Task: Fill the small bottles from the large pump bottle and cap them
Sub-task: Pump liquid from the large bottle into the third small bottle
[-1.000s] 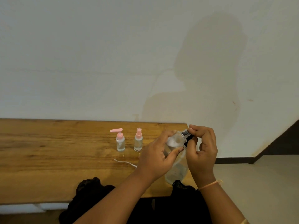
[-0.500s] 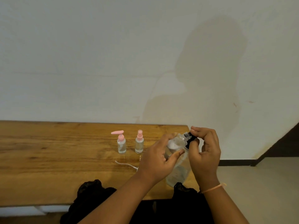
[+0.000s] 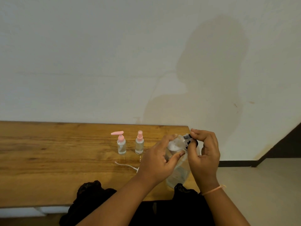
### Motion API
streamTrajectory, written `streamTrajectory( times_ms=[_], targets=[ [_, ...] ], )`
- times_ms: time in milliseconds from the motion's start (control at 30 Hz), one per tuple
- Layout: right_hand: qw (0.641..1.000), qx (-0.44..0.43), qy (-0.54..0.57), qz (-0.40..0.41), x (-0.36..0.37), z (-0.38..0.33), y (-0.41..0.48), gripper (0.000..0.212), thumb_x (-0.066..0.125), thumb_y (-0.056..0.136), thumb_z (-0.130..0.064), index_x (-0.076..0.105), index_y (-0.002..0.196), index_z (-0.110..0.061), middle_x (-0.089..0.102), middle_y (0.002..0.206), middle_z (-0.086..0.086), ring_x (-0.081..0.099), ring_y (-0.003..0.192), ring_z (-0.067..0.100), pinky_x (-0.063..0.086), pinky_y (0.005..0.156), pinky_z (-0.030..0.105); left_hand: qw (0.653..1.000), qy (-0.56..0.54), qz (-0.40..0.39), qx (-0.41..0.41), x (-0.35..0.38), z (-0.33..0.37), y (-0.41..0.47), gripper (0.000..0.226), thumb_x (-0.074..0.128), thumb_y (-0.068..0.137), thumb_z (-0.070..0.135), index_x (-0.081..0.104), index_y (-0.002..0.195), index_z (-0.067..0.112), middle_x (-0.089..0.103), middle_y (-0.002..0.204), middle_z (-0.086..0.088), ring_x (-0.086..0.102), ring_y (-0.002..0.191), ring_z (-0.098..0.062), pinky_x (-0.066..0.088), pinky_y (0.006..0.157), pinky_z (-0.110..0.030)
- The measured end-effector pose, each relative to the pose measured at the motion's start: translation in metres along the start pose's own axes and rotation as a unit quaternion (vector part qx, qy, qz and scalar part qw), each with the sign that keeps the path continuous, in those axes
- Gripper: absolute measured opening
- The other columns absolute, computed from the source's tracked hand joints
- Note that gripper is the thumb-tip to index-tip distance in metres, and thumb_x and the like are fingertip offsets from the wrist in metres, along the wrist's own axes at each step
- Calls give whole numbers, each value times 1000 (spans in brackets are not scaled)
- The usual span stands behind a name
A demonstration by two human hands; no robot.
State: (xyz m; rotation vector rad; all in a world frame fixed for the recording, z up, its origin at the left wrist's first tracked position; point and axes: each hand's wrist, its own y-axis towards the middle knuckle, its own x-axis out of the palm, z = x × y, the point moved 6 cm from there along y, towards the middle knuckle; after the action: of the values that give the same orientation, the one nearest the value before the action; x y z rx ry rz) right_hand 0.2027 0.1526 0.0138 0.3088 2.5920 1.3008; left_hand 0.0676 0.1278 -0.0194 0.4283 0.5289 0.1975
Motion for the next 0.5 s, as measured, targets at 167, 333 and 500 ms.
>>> streamTrajectory(
  times_ms=[167,333,500],
  targets=[
    [1000,-11,-6,15,-1,-3,6,16,47,82,-3,58,89,-12,57,90,7,57,94,-1,48,83,16,1000,-13,4,8,-1,2,3,42,53,83,58,43,119,40,66,97,12,66,74,-15,55,63,-41],
    [1000,-18,-13,18,2,1,2,14,46,82,-2,57,87,-9,54,90,7,54,95,-4,47,83,14,1000,1,-5,6,-1,0,2,43,52,82,59,42,120,41,65,103,15,66,76,-12,55,65,-38],
    [1000,-10,-8,3,2,7,-1,12,47,82,-4,58,86,-5,54,90,8,55,95,-2,48,82,16,1000,16,-8,3,-2,2,-1,44,50,81,60,39,119,43,65,100,13,64,69,-10,54,63,-35]
  ],
)
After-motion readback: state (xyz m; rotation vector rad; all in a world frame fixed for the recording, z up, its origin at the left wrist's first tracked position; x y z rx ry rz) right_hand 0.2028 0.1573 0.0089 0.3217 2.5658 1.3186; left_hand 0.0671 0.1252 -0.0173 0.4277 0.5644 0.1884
